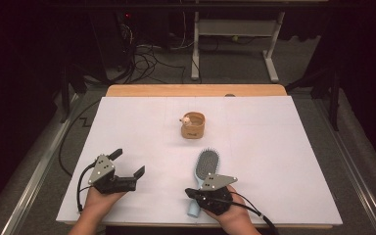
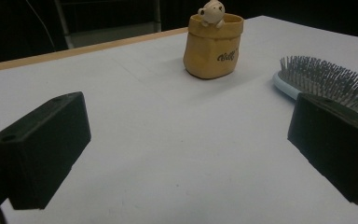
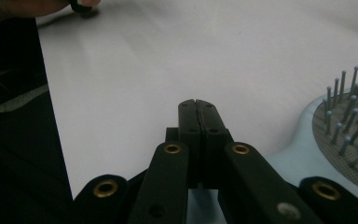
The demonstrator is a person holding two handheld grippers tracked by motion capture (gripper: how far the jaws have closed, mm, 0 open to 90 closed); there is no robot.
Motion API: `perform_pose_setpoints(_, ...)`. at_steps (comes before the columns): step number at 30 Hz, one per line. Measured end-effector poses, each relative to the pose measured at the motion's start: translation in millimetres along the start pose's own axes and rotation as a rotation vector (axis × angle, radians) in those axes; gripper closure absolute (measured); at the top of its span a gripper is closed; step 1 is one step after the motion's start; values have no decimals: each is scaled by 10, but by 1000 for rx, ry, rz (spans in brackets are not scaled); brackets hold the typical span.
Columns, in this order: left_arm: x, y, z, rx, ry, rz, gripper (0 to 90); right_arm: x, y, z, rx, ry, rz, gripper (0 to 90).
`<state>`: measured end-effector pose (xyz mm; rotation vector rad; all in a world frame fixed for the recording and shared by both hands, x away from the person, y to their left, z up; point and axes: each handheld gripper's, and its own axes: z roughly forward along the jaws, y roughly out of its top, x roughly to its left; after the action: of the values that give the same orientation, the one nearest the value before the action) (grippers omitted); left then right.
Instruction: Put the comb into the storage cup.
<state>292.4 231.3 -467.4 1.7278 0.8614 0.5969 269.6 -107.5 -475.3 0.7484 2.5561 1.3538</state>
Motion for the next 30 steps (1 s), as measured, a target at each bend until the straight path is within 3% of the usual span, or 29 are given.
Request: perform_pose_setpoints(30,0,-13,-2,-1,-1,-2,0,82,11,-3,73,0,-56,900)
